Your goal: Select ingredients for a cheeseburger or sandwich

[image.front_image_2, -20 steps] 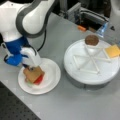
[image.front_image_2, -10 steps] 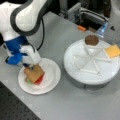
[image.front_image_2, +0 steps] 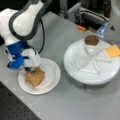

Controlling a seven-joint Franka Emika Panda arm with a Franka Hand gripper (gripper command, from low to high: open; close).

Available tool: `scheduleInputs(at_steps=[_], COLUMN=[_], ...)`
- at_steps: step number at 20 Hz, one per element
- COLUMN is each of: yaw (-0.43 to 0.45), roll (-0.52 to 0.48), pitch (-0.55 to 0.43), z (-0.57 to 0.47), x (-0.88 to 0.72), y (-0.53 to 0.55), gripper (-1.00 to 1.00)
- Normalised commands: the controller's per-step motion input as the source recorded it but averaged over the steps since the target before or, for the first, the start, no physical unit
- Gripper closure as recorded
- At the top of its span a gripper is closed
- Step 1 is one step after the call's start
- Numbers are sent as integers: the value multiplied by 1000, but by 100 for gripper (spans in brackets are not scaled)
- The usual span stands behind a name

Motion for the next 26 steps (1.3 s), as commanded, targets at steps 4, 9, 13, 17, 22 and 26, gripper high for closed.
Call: scheduleInputs(at_steps=[4,9,13,17,22,26], yaw=[94,111,124,133,134,125], roll=[250,245,242,251,312,330], pitch=[-52,-30,-22,-14,-24,-24], z=[24,26,29,40,22,9], x=[226,207,202,181,147,121], y=[-231,-237,-236,-228,-207,-170], gripper=[100,100,100,100,-100,-100])
